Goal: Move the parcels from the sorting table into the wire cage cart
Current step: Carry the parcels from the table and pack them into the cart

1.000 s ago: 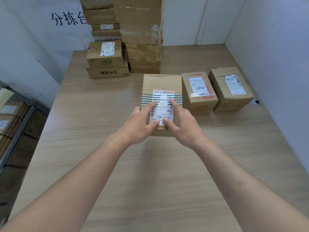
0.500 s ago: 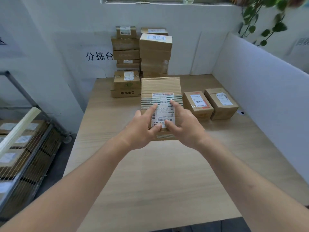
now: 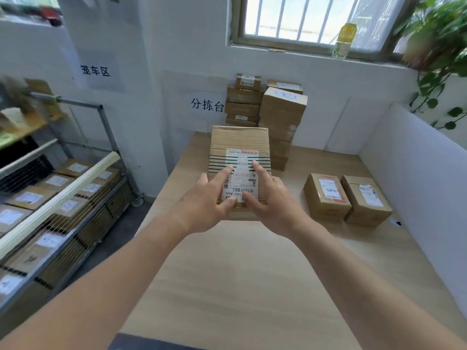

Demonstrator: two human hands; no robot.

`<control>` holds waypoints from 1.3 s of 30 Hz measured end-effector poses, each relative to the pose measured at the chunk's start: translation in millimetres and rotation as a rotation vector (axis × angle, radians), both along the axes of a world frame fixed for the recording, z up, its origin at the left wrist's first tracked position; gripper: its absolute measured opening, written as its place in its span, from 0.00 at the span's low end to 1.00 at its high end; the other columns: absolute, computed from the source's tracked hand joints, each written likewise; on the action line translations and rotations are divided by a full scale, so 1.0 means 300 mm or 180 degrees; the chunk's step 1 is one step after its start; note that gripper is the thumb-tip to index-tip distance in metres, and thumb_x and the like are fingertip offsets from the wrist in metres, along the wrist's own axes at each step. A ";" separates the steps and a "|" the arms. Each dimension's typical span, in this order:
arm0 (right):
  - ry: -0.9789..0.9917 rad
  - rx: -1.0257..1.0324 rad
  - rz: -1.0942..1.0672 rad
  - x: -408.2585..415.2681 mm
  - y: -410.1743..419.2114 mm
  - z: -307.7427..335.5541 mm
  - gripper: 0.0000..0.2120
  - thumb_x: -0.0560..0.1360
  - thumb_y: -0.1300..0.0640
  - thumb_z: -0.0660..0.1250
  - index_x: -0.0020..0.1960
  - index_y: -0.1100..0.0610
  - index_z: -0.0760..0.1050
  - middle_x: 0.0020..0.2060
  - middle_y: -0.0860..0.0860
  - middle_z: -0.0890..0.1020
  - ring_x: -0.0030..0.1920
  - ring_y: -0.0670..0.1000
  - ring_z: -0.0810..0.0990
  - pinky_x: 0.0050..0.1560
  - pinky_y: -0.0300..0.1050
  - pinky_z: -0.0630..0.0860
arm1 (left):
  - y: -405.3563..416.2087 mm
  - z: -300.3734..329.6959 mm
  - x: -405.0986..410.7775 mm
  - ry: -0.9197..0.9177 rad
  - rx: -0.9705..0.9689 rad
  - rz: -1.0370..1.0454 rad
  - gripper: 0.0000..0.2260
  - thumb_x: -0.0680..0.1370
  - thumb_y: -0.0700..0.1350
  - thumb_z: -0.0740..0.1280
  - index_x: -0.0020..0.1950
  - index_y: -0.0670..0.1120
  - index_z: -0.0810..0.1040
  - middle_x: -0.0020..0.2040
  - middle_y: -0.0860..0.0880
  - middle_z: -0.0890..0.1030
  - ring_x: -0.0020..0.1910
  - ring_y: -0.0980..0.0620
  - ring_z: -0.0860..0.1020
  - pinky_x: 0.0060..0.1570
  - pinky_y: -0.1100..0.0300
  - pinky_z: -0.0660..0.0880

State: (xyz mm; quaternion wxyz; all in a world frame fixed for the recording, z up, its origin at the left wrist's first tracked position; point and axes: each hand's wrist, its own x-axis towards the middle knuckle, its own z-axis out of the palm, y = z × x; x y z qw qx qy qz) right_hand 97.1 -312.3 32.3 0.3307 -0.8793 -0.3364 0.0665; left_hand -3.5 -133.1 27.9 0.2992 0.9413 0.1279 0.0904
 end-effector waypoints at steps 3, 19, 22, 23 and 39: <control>0.0005 -0.0037 0.0227 -0.014 0.017 0.000 0.37 0.82 0.41 0.64 0.83 0.36 0.46 0.71 0.50 0.68 0.59 0.49 0.74 0.60 0.51 0.79 | 0.002 -0.021 -0.055 -0.0013 -0.0152 0.0149 0.34 0.81 0.61 0.65 0.82 0.63 0.52 0.72 0.49 0.64 0.72 0.46 0.70 0.71 0.44 0.72; 0.0291 -0.0232 0.1436 -0.283 0.425 -0.124 0.36 0.82 0.43 0.65 0.83 0.38 0.48 0.68 0.50 0.69 0.55 0.48 0.73 0.53 0.42 0.71 | 0.215 -0.132 -0.512 0.0292 -0.0427 0.1405 0.33 0.82 0.60 0.64 0.81 0.67 0.47 0.63 0.51 0.66 0.61 0.49 0.76 0.64 0.47 0.77; 0.0344 -0.0291 0.1633 -0.361 0.561 -0.138 0.36 0.82 0.43 0.65 0.83 0.39 0.48 0.69 0.50 0.67 0.54 0.47 0.72 0.47 0.36 0.67 | 0.320 -0.151 -0.610 0.0243 -0.0474 0.1576 0.34 0.82 0.60 0.64 0.82 0.66 0.47 0.63 0.51 0.66 0.60 0.51 0.75 0.63 0.51 0.77; 0.0354 -0.0294 0.1694 -0.389 0.614 -0.146 0.36 0.82 0.44 0.65 0.83 0.39 0.48 0.69 0.50 0.67 0.55 0.47 0.71 0.46 0.34 0.67 | 0.361 -0.159 -0.646 0.0226 -0.0478 0.1631 0.34 0.83 0.60 0.64 0.82 0.66 0.47 0.64 0.51 0.66 0.61 0.52 0.75 0.63 0.53 0.77; 0.0523 -0.0437 0.2118 -0.905 1.427 -0.251 0.37 0.81 0.39 0.64 0.82 0.36 0.46 0.68 0.49 0.69 0.57 0.47 0.76 0.57 0.48 0.81 | 1.085 -0.239 -1.207 0.0589 -0.0456 0.2051 0.35 0.82 0.61 0.64 0.82 0.65 0.46 0.77 0.46 0.63 0.71 0.46 0.70 0.68 0.50 0.73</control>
